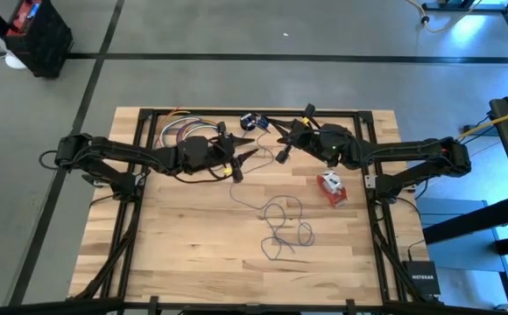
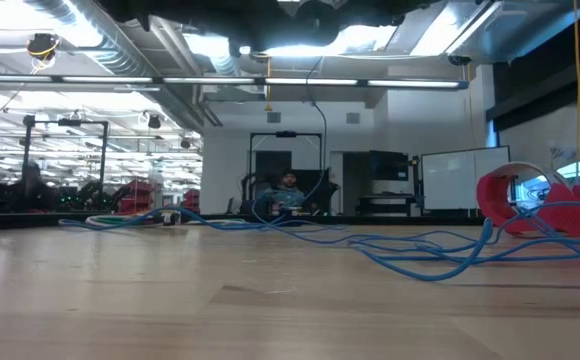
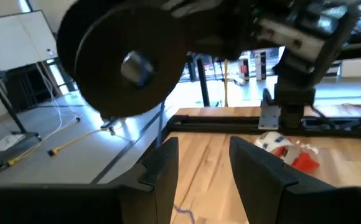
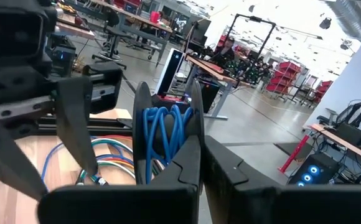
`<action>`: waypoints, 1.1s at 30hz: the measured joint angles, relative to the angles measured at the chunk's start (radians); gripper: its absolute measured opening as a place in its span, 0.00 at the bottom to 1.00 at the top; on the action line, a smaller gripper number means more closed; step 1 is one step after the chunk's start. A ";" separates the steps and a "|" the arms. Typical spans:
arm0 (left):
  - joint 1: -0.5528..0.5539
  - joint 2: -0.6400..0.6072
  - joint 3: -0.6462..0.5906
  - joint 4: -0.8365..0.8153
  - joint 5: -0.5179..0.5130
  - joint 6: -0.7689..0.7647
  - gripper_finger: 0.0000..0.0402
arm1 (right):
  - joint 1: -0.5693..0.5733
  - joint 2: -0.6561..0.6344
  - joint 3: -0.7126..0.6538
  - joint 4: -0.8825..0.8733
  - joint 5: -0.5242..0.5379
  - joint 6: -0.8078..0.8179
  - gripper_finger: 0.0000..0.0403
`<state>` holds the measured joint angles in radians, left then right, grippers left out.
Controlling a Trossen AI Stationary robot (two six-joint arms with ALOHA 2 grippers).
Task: Coil cords
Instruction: Coil the blue wire onto the spool
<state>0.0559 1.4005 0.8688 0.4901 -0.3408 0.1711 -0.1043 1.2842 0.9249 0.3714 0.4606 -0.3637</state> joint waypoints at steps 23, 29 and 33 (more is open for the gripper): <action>-0.059 0.005 0.000 -0.037 0.000 -0.060 0.34 | 0.000 0.000 0.000 -0.002 0.000 0.000 0.03; -0.064 0.005 0.000 -0.038 0.000 -0.055 0.34 | 0.000 0.000 0.000 -0.011 0.001 -0.008 0.03; -0.063 0.005 0.000 -0.047 0.000 -0.057 0.34 | 0.000 0.000 0.000 -0.025 0.016 -0.011 0.03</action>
<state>-0.0074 1.4052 0.8692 0.4427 -0.3405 0.1143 -0.1043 1.2839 0.9245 0.3466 0.4768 -0.3752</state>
